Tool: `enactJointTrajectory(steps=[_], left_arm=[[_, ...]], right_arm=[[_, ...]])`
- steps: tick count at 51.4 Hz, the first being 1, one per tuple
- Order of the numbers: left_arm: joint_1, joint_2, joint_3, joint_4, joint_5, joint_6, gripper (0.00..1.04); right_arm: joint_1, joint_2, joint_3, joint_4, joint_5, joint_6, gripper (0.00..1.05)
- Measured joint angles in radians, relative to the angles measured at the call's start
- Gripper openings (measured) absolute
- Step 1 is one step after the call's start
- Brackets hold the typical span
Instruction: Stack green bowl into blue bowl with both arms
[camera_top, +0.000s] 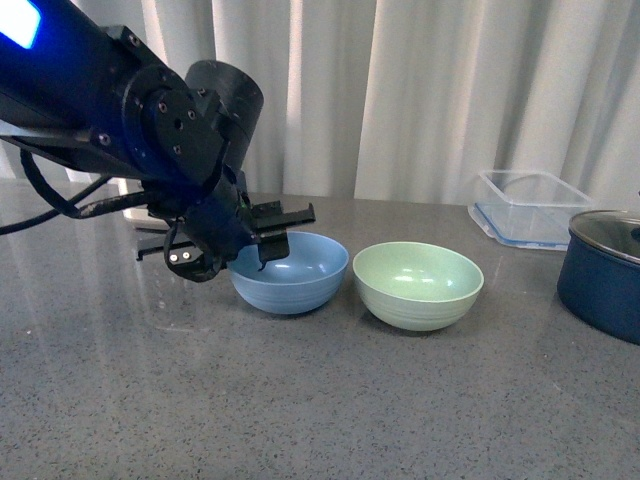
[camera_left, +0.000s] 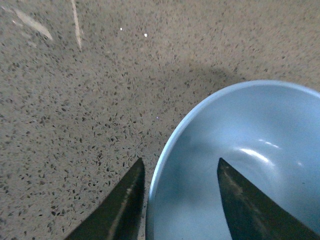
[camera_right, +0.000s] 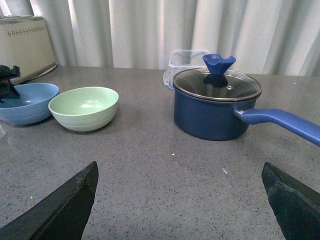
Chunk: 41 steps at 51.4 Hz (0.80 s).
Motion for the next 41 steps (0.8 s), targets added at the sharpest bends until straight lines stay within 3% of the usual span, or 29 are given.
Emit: enactJointTrajectory(steps=[17, 26, 36, 41], left_arm=[[0.030, -0.275, -0.214, 0.053, -0.034, -0.011, 0.99], [0.002, -0.510, -0.512, 0.135, -0.127, 0.048, 0.98], [-0.148, -0.829, -0.890, 0.100, -0.222, 0.097, 0.98], [-0.159, -0.858, -0.916, 0.098, -0.229, 0.099, 0.98]], right_arm=[[0.000, 0.000, 0.000, 0.000, 0.000, 0.000, 0.95], [0.000, 0.000, 0.000, 0.000, 0.000, 0.000, 0.95], [0.000, 0.000, 0.000, 0.000, 0.000, 0.000, 0.95], [0.000, 0.000, 0.000, 0.000, 0.000, 0.000, 0.95]])
